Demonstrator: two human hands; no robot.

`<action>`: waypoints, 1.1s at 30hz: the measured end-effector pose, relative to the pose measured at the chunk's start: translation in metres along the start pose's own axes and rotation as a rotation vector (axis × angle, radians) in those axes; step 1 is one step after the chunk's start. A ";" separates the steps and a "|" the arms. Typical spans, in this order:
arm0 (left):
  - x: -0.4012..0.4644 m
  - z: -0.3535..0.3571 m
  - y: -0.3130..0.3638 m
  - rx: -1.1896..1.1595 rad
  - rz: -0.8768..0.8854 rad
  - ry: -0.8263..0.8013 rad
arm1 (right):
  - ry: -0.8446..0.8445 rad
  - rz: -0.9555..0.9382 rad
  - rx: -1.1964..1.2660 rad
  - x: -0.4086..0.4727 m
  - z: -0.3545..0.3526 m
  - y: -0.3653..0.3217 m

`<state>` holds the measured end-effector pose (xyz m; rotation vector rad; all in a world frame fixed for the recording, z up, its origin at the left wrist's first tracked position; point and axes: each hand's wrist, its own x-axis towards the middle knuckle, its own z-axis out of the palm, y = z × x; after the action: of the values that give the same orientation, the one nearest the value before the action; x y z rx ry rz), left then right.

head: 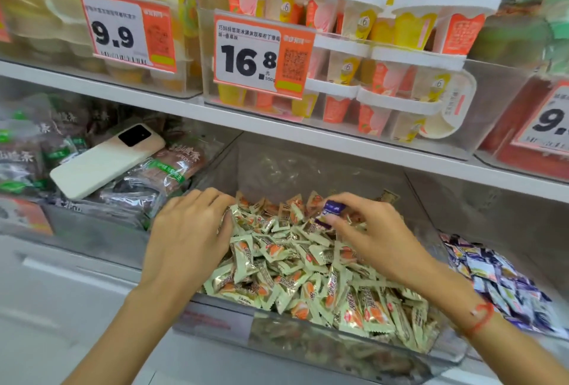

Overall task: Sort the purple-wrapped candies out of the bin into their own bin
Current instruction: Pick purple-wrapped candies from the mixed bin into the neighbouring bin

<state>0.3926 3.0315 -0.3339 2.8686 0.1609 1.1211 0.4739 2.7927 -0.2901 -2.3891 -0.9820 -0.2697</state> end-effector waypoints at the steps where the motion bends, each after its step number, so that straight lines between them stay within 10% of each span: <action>1: 0.000 0.000 0.001 0.001 -0.001 -0.006 | 0.061 0.015 0.028 -0.014 -0.009 -0.001; 9: 0.005 -0.004 0.007 0.034 -0.047 -0.031 | 0.549 0.329 -0.177 -0.093 -0.078 0.070; 16: 0.013 -0.008 0.044 -0.205 0.025 -0.115 | 0.000 0.463 -0.344 -0.119 -0.057 0.143; 20: 0.016 -0.007 0.083 -0.551 0.169 -0.455 | 0.192 0.380 -0.291 -0.110 -0.063 0.123; 24: 0.022 0.024 0.123 -0.372 0.433 -0.851 | 0.213 0.269 -0.075 -0.086 -0.056 0.075; 29: 0.037 0.046 0.105 -0.245 0.389 -0.818 | -0.171 0.274 -0.216 -0.062 -0.040 0.073; 33: 0.051 0.061 0.070 -0.114 0.188 -0.732 | -0.115 0.290 -0.164 -0.067 -0.036 0.074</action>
<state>0.4763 2.9672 -0.3380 3.0076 -0.2033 0.0326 0.4780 2.6897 -0.3148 -2.6830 -0.6701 -0.1097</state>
